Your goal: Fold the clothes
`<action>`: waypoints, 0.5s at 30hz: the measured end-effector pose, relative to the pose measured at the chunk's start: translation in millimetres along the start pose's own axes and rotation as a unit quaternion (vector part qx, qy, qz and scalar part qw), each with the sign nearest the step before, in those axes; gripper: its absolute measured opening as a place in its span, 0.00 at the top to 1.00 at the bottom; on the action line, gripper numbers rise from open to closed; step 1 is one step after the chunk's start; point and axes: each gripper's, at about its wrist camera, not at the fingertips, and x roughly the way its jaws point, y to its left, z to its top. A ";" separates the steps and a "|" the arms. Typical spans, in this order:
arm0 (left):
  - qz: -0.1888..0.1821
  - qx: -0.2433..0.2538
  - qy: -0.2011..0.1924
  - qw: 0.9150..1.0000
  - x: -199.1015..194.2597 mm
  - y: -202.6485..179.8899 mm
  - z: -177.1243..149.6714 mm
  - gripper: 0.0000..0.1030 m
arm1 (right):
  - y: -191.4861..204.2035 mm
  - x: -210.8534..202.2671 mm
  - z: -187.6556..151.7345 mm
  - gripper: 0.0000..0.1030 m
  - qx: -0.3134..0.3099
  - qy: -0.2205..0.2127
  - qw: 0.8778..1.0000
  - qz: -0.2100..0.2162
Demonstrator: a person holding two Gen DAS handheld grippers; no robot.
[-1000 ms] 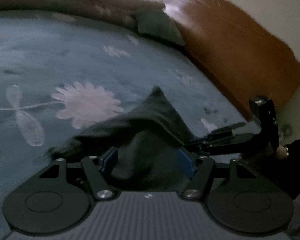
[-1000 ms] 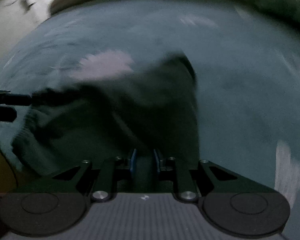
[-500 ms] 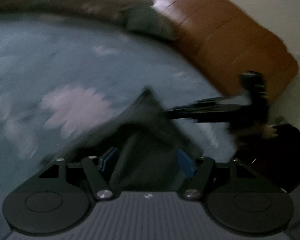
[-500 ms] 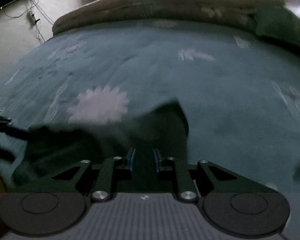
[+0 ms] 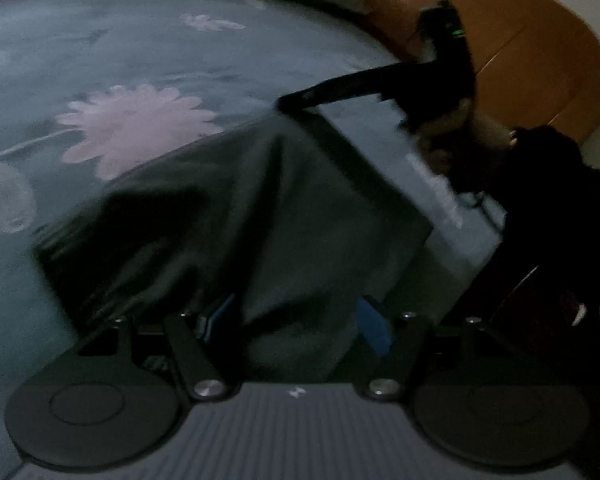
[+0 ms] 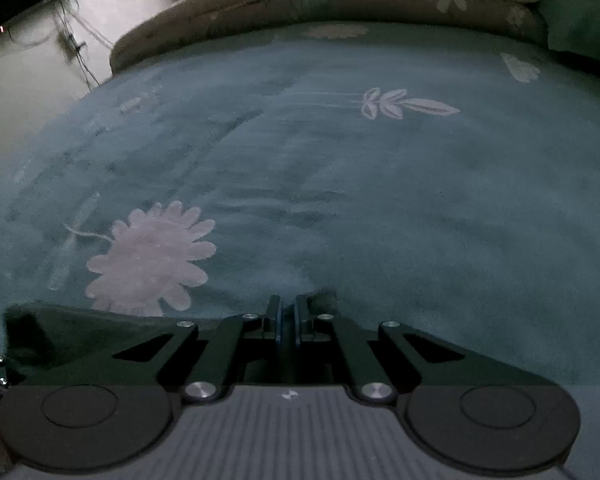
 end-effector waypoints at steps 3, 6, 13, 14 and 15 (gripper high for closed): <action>0.017 0.014 -0.030 0.999 -8.0 -8.3 18.7 0.35 | 3.1 -31.4 -6.9 0.88 -0.015 -0.012 1.000 0.021; -0.002 0.020 -0.073 0.997 3.8 -14.0 49.2 0.35 | 6.1 -59.7 -23.5 0.87 -0.025 -0.008 0.999 0.040; 0.011 0.029 -0.055 0.998 70.6 -9.7 88.7 0.36 | 8.5 -71.9 -92.7 0.85 -0.037 0.075 0.994 0.072; 0.026 0.022 -0.045 0.998 76.8 -5.5 89.7 0.36 | 4.8 -74.5 -100.3 0.85 -0.029 0.072 0.994 0.075; 0.029 0.017 -0.046 0.998 74.7 -4.4 89.5 0.36 | -0.3 -79.6 -103.9 0.85 -0.012 0.066 0.994 0.085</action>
